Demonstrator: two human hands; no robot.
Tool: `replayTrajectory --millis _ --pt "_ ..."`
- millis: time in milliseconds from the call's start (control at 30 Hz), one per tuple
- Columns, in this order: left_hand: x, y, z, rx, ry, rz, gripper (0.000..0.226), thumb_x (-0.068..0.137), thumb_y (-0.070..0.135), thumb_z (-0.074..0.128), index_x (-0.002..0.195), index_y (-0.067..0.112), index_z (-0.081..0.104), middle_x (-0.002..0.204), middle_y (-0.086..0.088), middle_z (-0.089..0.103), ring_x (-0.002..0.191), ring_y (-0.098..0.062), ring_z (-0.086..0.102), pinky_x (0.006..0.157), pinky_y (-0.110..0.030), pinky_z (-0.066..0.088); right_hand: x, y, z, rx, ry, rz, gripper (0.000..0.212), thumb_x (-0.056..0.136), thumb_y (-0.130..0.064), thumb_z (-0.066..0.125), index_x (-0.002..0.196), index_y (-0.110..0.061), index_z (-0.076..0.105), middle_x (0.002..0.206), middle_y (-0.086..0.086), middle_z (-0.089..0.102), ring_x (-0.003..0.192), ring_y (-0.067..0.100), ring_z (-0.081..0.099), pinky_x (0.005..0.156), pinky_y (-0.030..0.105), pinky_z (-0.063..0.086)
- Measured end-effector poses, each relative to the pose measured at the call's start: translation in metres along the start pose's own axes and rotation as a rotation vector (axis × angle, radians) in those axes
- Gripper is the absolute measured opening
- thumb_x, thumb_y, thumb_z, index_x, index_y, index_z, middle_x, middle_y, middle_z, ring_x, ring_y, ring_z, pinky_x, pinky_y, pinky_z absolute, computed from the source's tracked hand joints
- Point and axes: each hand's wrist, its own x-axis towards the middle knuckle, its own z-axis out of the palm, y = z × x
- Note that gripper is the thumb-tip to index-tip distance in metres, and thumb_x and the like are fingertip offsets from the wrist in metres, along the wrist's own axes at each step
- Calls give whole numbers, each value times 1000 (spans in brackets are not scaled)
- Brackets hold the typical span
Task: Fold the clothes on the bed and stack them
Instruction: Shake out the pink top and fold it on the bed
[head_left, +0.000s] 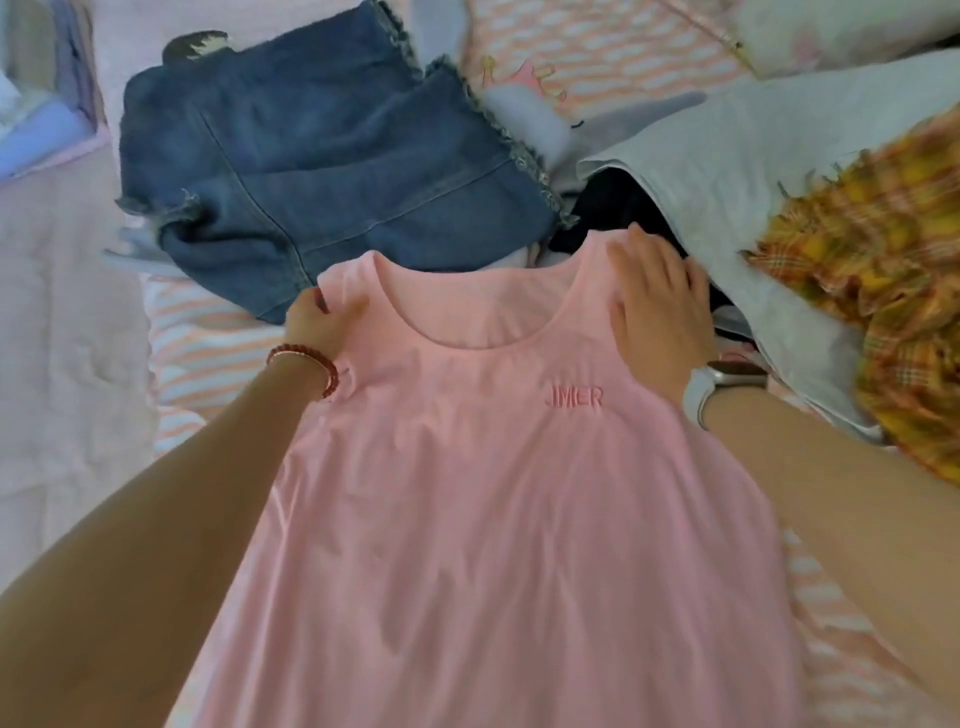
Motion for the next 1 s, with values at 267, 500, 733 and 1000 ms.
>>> replayTrajectory --millis 267,500,733,1000 --pt "16 34 -33 -48 63 138 9 86 19 60 79 15 57 68 7 49 61 -5 44 57 -18 40 39 -3 -23 110 -20 148 27 95 -18 42 118 -8 52 119 15 53 113 32 43 91 40 27" --pt "-18 54 -70 25 134 401 6 88 17 57 88 14 52 73 12 50 72 -11 48 67 -20 40 -3 -3 -76 257 206 135 19 95 -15 46 97 1 56 96 21 56 87 38 52 76 43 35" --pt "-127 -19 -109 176 87 600 7 89 9 56 93 4 58 88 -4 61 79 -20 53 74 -29 42 -139 -20 -88 258 208 76 7 88 -2 56 84 2 59 76 17 56 75 37 53 73 39 32" --pt "-278 -113 -151 440 -101 906 25 82 17 43 82 0 62 82 -10 63 86 -18 50 57 -33 50 -324 -43 -75 274 235 43 6 76 4 56 75 0 60 70 11 61 66 34 59 74 42 41"
